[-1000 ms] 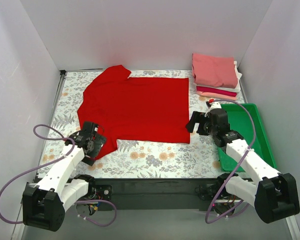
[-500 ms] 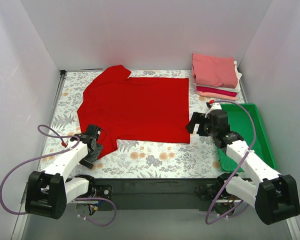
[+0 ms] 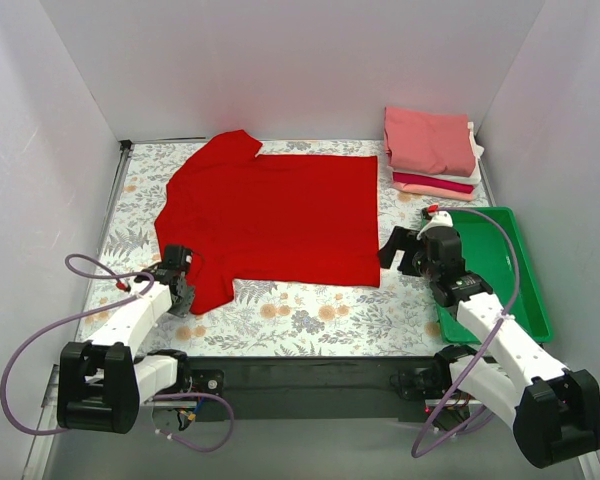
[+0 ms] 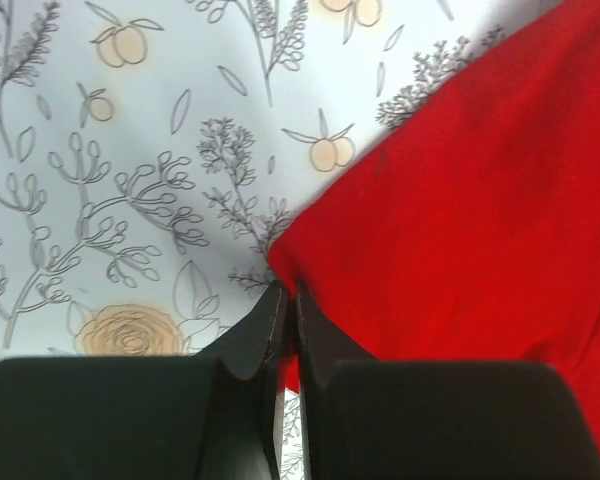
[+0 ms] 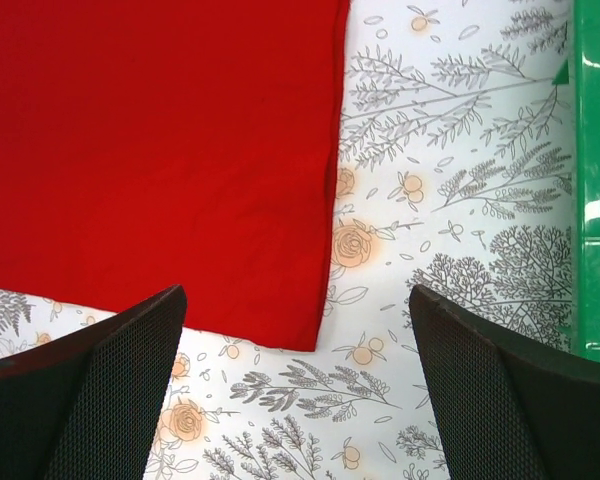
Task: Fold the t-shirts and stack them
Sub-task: Fold the tshirt
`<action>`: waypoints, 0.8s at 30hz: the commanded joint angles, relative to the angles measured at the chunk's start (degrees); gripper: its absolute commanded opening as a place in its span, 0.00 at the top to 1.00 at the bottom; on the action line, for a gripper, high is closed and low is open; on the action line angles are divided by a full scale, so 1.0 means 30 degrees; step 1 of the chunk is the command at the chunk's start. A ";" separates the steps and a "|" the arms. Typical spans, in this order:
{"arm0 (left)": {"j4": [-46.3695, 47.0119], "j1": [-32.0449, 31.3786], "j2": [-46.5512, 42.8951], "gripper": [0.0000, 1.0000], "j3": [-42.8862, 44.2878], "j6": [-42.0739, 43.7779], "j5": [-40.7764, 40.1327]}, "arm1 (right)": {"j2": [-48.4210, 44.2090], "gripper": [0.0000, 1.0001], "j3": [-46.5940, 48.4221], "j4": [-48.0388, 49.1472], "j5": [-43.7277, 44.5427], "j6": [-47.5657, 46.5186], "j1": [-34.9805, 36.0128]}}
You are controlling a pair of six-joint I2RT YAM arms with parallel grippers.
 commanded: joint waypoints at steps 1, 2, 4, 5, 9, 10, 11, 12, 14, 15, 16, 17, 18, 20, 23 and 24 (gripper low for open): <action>0.1483 0.0082 -0.0152 1.00 -0.1239 0.0340 0.0527 | -0.0189 0.02 -0.0565 0.0441 0.0458 0.0787 0.0006; 0.1513 0.0082 -0.0415 1.00 -0.1356 0.0370 0.0587 | -0.0159 0.02 -0.0624 0.0411 0.0050 0.0730 0.0006; 0.1513 0.0082 -0.1293 1.00 -0.1590 0.0341 0.0675 | -0.0100 0.02 -0.1004 0.0411 -0.0800 0.1107 0.0006; 0.1543 0.0082 -0.1615 1.00 -0.1649 0.0370 0.0675 | -0.0071 0.04 -0.1209 0.0556 -0.2457 0.1313 0.0006; 0.2445 0.0053 -0.3432 1.00 -0.2117 0.0924 0.1201 | 0.0397 0.07 -0.1883 0.0528 -0.3850 0.1988 0.0356; 0.2857 0.0053 -0.4160 1.00 -0.2322 0.1304 0.1638 | 0.0746 0.11 -0.2116 0.0644 -0.3735 0.2250 0.0937; 0.2832 0.0053 -0.4487 1.00 -0.2266 0.1366 0.1671 | 0.1329 0.13 -0.2148 0.0674 -0.3241 0.2484 0.1523; 0.2832 0.0053 -0.4606 1.00 -0.2236 0.1366 0.1642 | 0.1335 0.14 -0.2177 0.0675 -0.2917 0.2603 0.1848; 0.2744 0.0053 -0.4811 1.00 -0.2178 0.1308 0.1671 | 0.2033 0.17 -0.2032 0.0645 -0.2040 0.2779 0.2463; 0.2715 0.0053 -0.4841 1.00 -0.2148 0.1250 0.1642 | 0.2299 0.20 -0.1944 0.0645 -0.1861 0.2983 0.2525; 0.2715 0.0053 -0.4841 1.00 -0.2148 0.1220 0.1642 | 0.2824 0.23 -0.1856 0.0645 -0.1801 0.3130 0.2554; 0.2715 0.0053 -0.4812 1.00 -0.2090 0.1249 0.1642 | 0.3061 0.28 -0.1768 0.0732 -0.1655 0.3247 0.2613; 0.2715 0.0053 -0.4696 1.00 -0.2060 0.1278 0.1642 | 0.3267 0.30 -0.1651 0.0791 -0.1538 0.3394 0.2642; 0.2714 0.0053 -0.4520 1.00 -0.1944 0.1278 0.1962 | 0.3882 0.32 -0.1504 0.0821 -0.1071 0.3453 0.2642; 0.2744 0.0053 -0.4314 1.00 -0.1593 0.1541 0.2489 | 0.4586 0.38 -0.1153 0.0908 -0.0132 0.3658 0.2642; 0.2715 0.0053 -0.4285 1.00 -0.1446 0.1600 0.2550 | 0.4732 0.41 -0.1065 0.0938 -0.0130 0.3717 0.2642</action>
